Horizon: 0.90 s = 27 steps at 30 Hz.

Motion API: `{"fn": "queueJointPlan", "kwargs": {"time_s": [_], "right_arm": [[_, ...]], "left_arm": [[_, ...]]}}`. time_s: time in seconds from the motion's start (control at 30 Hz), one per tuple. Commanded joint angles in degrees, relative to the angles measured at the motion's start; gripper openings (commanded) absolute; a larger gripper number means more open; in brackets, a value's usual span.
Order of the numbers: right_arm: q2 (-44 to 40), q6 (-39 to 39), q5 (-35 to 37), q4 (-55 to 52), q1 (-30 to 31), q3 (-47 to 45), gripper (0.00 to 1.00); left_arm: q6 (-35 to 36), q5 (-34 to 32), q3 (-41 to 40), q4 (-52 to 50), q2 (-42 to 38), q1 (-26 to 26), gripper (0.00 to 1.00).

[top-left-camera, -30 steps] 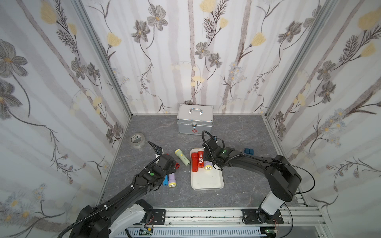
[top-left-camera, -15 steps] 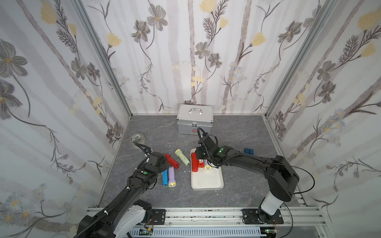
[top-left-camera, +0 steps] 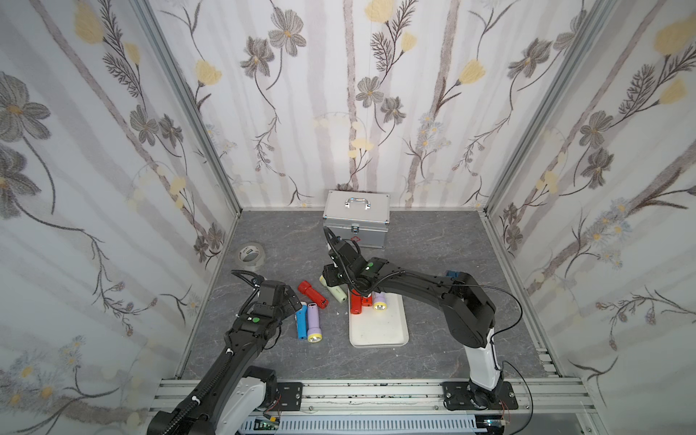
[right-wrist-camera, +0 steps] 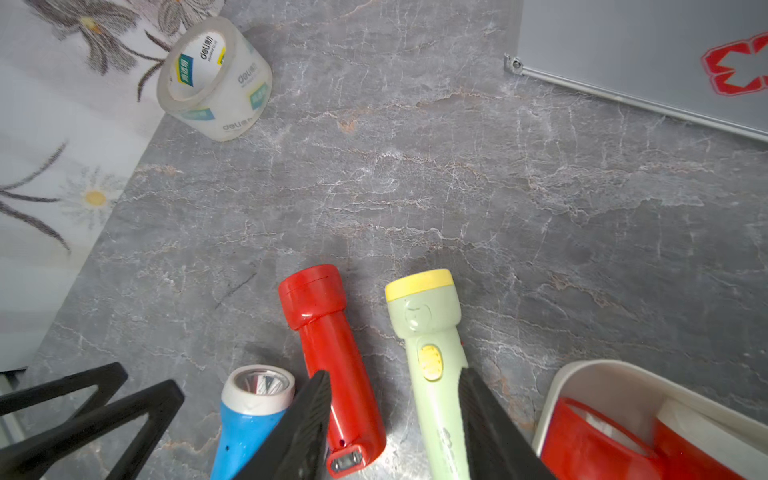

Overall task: Put the flashlights into the storage boxes
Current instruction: Pick up the flashlight from the center of the board.

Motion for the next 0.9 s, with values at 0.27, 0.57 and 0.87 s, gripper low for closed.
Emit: {"fn": "queueJointPlan", "kwargs": {"time_s": [0.27,0.57,0.87], "right_arm": [[6.73,-4.73,0.52,-6.87,0.17,6.13,0.56],[11.46,-6.15,2.77,-9.00,0.26,11.68,0.54],[15.11,-6.16,3.16,-10.20,0.20,15.28,0.50]], "left_arm": [[-0.82,-0.27,-1.78,0.34,-4.69,0.04,1.00],[-0.64,0.17,-1.61,0.43,-4.24,0.04,1.00],[-0.64,0.25,-1.77,0.64,-4.78,0.05,1.00]]}}
